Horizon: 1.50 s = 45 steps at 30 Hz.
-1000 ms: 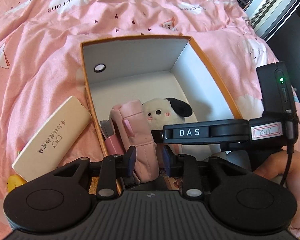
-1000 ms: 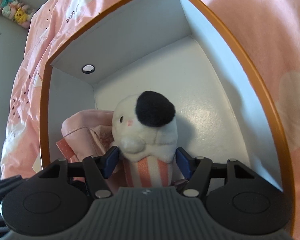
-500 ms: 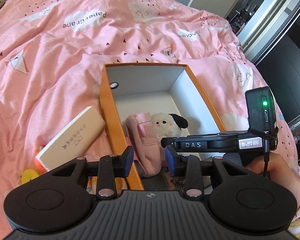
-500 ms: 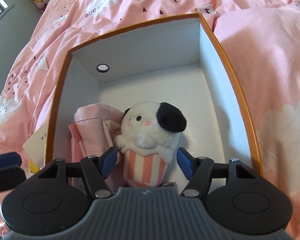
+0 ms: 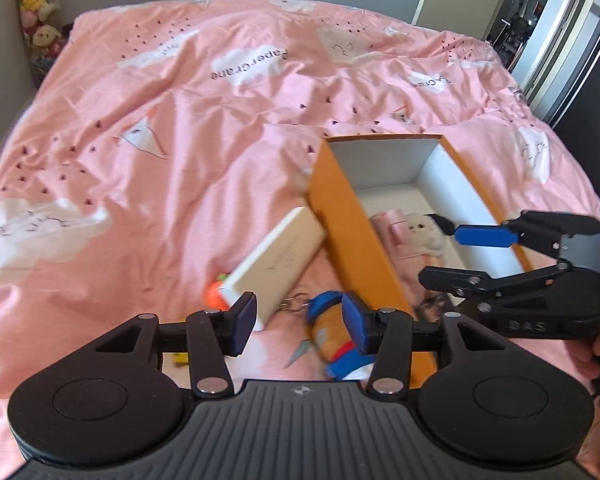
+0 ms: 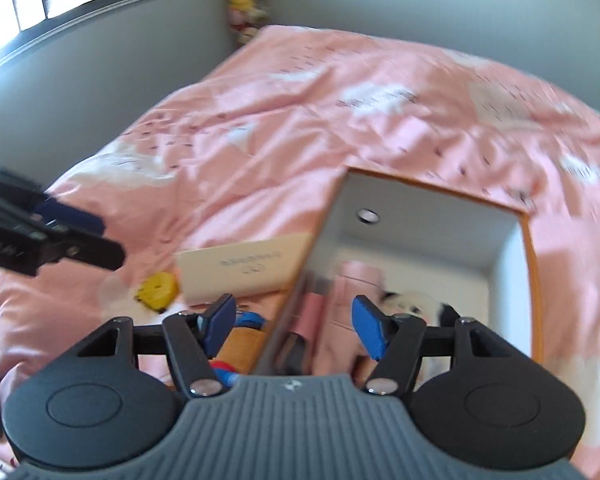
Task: Organize objects
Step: 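Open both tools to release the pouch and plush dog, then lift out, then grasp the brown bear keychain plush beside the shoebox with the right tool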
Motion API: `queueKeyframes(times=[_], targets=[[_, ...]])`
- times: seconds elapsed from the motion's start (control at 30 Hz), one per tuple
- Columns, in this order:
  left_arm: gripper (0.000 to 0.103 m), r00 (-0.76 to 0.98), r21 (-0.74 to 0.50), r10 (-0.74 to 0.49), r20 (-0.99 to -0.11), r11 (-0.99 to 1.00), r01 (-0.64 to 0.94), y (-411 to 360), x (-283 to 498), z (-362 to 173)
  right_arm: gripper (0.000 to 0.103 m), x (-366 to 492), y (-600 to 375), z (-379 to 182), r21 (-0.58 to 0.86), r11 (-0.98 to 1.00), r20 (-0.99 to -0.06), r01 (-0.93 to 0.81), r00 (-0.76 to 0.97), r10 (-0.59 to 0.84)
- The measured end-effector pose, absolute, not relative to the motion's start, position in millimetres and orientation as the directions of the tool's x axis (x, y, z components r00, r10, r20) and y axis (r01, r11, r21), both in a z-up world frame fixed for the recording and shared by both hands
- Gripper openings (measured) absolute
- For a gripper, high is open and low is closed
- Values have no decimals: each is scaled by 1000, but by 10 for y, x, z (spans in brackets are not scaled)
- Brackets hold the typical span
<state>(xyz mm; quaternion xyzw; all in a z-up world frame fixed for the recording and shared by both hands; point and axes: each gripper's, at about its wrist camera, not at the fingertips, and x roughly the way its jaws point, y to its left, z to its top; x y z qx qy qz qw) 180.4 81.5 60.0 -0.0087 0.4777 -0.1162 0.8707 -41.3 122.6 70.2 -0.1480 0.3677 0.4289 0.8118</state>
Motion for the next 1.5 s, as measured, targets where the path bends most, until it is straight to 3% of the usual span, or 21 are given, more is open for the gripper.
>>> queueKeyframes(times=[0.23,0.47,0.77,1.17,1.3,1.4,1.5], targets=[[72,575,73,-68,-815,973,219,1000,1506,585,66,-802,1636,668,-24,458,-775,-889,306,553],[73,585,115,-39,-810,968,224,1193,1351,513,66,-1010,1981,479,-92,355,-892,-930,235,386],[75,534,22,-129,-835,964,266,1348,1367,359,66,-985,2356,210,-212,268,-943,-940,269,198],[75,470,-33,-178,-864,953,301,1343,1527,88,66,-749,2600,-136,-199,240,-977,-950,211,24],[75,454,-35,-178,-873,952,306,1360,1587,30,70,-761,2700,-275,-228,191,-973,-955,231,-7],[75,440,-33,-174,-881,950,309,1384,1633,-15,81,-793,2764,-388,-276,139,-961,-951,275,-28],[75,421,-27,-168,-892,947,321,1410,1682,-66,82,-812,2799,-457,-305,99,-952,-947,302,-41]])
